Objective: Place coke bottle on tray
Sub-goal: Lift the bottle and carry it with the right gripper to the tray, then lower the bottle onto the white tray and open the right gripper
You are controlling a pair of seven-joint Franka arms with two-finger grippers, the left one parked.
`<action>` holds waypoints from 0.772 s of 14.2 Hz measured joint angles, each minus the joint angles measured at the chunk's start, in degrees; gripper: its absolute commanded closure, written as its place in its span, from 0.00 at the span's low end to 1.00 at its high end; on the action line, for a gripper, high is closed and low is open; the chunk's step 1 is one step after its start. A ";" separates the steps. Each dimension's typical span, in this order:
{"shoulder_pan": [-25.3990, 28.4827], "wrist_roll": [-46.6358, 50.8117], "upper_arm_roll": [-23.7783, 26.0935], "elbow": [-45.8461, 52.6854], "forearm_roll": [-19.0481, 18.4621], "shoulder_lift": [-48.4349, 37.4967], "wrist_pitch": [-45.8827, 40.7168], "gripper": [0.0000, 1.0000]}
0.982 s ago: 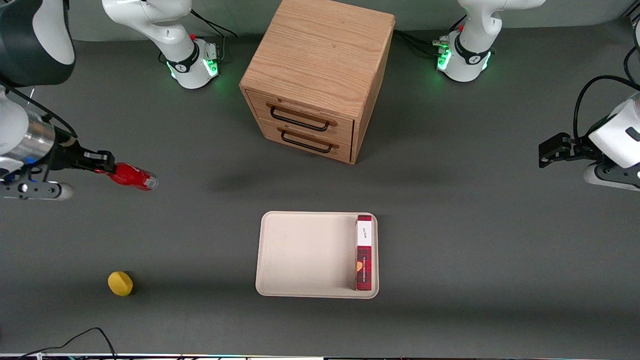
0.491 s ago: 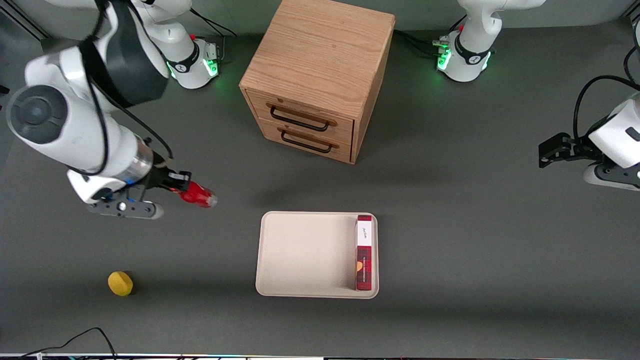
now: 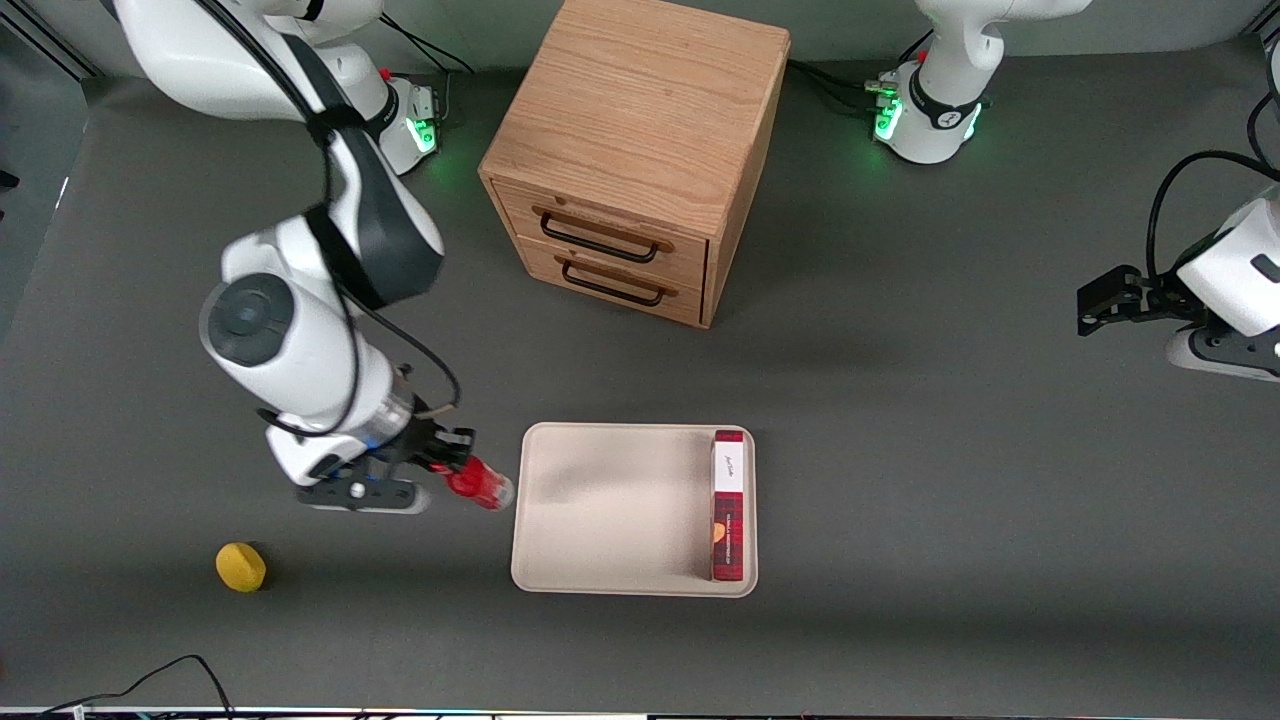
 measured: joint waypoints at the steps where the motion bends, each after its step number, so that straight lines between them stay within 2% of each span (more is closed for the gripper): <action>1: 0.67 0.00 -0.02 1.61 0.00 2.29 1.40 1.00; 5: 1.98 0.00 -0.19 7.48 -0.01 9.70 3.65 1.00; 11: 1.98 -0.68 -0.56 9.01 -0.49 12.40 6.62 1.00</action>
